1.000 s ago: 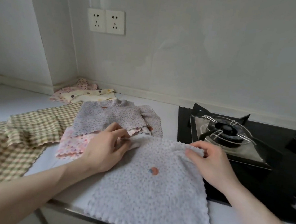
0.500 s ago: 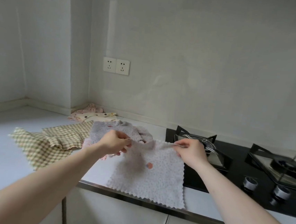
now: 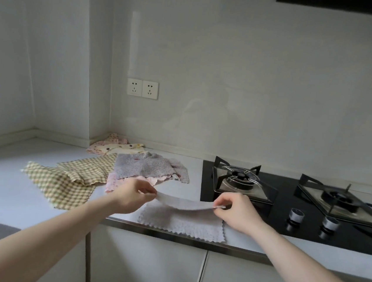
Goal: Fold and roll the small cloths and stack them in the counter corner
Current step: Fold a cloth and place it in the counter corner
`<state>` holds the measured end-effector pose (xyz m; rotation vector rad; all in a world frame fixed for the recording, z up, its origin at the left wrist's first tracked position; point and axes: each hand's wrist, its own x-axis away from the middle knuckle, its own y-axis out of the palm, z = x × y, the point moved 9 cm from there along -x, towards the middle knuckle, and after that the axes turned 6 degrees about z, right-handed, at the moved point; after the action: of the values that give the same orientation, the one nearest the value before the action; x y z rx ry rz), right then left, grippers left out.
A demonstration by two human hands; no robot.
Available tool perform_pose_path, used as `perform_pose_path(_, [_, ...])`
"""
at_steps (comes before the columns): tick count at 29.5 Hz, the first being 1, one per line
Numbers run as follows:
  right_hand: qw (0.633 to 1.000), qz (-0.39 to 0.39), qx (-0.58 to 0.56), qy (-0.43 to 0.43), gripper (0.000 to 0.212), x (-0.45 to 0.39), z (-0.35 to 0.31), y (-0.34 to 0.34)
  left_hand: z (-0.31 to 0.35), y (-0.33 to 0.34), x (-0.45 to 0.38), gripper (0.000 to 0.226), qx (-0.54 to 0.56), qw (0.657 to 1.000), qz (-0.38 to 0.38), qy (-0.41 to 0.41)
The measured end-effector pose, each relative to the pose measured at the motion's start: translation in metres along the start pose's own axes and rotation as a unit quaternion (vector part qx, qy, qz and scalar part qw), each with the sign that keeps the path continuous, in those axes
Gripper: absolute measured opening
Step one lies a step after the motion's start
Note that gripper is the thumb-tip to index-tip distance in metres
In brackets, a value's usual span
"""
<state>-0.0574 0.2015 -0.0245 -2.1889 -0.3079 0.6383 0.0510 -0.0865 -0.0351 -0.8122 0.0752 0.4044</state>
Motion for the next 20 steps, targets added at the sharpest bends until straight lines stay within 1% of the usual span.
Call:
perform_pose_path(2, [1.0,-0.015,0.013,-0.012,0.012,0.012,-0.002,0.007,0.0,0.003,0.011,0.016,-0.051,0.998,0.003,0.029])
perform_pose_path(5, [0.999,-0.017,0.033,-0.02,0.012,0.025,-0.001,0.012,-0.001,0.008,0.025,0.019,-0.091,0.995,-0.009,0.039])
perform_pose_path(9, [0.999,-0.014,0.047,-0.018,0.009,0.036,0.008,0.017,0.0,0.017,0.04,0.018,-0.134,0.989,-0.039,0.051])
perform_pose_path(12, [0.998,-0.034,0.052,-0.016,0.004,0.043,0.014,0.025,-0.002,0.024,0.047,0.02,-0.197,0.976,-0.062,0.065])
perform_pose_path(13, [0.997,-0.044,0.054,-0.02,0.003,0.045,0.014,0.028,-0.001,0.023,0.046,0.02,-0.217,0.972,-0.061,0.066])
perform_pose_path(16, [0.998,-0.048,0.034,-0.024,0.019,0.046,0.013,0.027,0.008,0.015,0.041,0.017,-0.223,0.972,-0.042,0.059])
perform_pose_path(18, [1.0,-0.017,0.005,-0.015,0.023,0.042,0.014,0.022,0.019,0.012,0.036,0.019,-0.199,0.978,-0.015,0.058])
perform_pose_path(20, [0.999,0.032,-0.012,0.004,0.018,0.034,0.019,0.016,0.032,0.012,0.03,0.021,-0.194,0.978,0.03,0.073])
